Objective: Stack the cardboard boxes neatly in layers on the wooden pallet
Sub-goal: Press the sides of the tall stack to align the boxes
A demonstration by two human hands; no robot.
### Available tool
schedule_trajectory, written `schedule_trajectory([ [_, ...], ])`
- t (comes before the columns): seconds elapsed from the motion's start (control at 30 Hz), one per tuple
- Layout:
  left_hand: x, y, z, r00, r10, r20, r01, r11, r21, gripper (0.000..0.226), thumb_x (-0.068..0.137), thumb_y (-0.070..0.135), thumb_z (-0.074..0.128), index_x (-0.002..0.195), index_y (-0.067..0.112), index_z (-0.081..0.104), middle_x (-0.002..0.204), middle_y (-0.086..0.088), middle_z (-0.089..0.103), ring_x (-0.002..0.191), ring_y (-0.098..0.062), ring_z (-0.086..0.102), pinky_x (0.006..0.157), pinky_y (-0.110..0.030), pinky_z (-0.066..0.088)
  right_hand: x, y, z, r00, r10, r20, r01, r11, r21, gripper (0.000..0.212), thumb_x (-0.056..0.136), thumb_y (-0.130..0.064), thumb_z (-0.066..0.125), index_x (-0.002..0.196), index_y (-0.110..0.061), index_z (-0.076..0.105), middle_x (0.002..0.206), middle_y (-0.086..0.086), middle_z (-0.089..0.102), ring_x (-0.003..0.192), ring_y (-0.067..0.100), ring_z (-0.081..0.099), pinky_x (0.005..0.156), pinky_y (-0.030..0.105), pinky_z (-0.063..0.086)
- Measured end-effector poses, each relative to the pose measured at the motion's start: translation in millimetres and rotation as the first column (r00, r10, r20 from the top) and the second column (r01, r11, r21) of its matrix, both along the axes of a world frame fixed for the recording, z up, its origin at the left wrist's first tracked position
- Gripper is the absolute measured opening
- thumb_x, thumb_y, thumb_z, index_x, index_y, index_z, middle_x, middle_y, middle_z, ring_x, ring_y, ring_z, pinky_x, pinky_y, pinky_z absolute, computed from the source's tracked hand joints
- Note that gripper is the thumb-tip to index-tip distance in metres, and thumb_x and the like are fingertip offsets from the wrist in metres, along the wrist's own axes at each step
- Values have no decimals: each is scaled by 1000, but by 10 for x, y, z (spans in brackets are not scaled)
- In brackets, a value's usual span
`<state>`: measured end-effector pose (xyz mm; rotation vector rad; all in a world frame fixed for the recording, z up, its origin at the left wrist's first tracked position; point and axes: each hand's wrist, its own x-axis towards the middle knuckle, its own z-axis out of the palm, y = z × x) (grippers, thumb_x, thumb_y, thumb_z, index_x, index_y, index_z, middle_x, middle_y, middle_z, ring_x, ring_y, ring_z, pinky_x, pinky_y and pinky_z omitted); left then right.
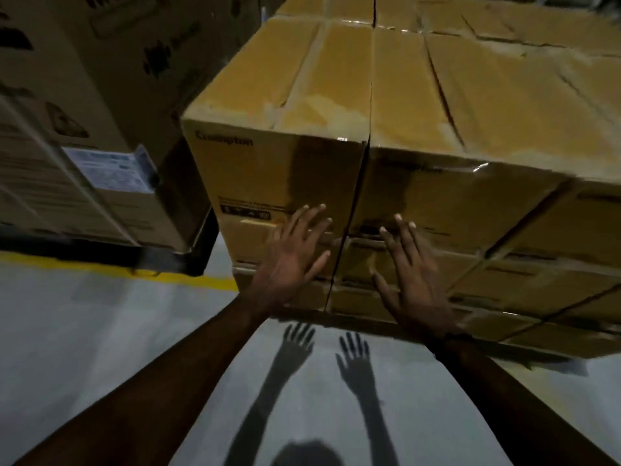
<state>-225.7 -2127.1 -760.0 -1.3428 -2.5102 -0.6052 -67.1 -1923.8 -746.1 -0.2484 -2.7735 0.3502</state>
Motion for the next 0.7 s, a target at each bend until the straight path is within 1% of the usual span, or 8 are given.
schedule_trajectory([
  [0.1, -283, 100, -421, 956, 32, -292, -19, 999, 47, 59, 95, 39, 65, 148, 19, 49, 167, -8, 28, 153, -28, 23, 115, -63, 32, -232, 111, -399, 991, 2, -137, 12, 995, 102, 75, 103, -43, 56, 164, -24, 17, 173, -2, -3, 159, 22, -3, 126, 52, 17],
  [0.17, -436, 105, -698, 890, 33, -456, -8, 998, 56, 65, 95, 42, 64, 153, 20, 43, 168, -9, 24, 156, -28, 18, 116, -68, 26, -344, 199, -662, 974, 4, -226, 46, 975, 218, 73, 105, -43, 55, 164, -22, 17, 173, 2, -1, 159, 25, -3, 126, 55, 16],
  [0.23, -617, 111, -895, 835, 12, -550, 28, 998, 64, 73, 96, 44, 64, 159, 22, 34, 170, -10, 18, 158, -29, 13, 117, -70, 19, -469, 293, -865, 956, 23, -294, 74, 946, 314, 75, 104, -47, 52, 164, -21, 17, 173, 5, 0, 159, 28, -2, 126, 57, 15],
  [0.3, -721, 130, -994, 791, 9, -612, 31, 998, 54, 79, 97, 50, 61, 162, 24, 24, 171, -11, 11, 158, -31, 8, 117, -72, 16, -574, 360, -1002, 938, 15, -347, 132, 908, 397, 78, 102, -54, 49, 164, -20, 17, 172, 8, 1, 159, 31, -1, 125, 59, 15],
  [0.4, -780, 176, -1063, 712, 35, -701, -30, 999, 20, 77, 104, 59, 41, 165, 25, 10, 172, -12, -2, 158, -33, 0, 119, -71, 10, -680, 393, -1136, 925, -2, -380, 212, 832, 513, 82, 101, -65, 41, 164, -19, 14, 171, 14, 0, 158, 35, -1, 123, 62, 15],
  [0.47, -793, 188, -1100, 698, 49, -714, -48, 999, 22, 77, 104, 61, 35, 165, 25, 4, 172, -12, -7, 158, -33, -4, 120, -70, 7, -718, 386, -1195, 925, -22, -381, 251, 788, 562, 83, 101, -69, 34, 165, -21, 11, 171, 16, -3, 158, 37, -3, 122, 64, 15],
  [0.53, -795, 192, -1154, 691, 74, -719, -65, 997, 40, 79, 104, 63, 34, 165, 25, 2, 171, -13, -9, 158, -34, -6, 120, -70, 6, -739, 379, -1222, 919, -37, -393, 279, 766, 579, 83, 101, -70, 32, 165, -22, 9, 171, 16, -4, 158, 37, -3, 122, 64, 15],
  [0.7, -755, 292, -1219, 694, 120, -710, -87, 993, 83, 82, 102, 65, 35, 165, 23, 2, 171, -14, -9, 158, -34, -7, 120, -70, 7, -782, 324, -1254, 912, -80, -402, 320, 753, 576, 95, 95, -81, 28, 165, -21, 1, 170, 16, -11, 157, 37, -8, 122, 64, 14],
])
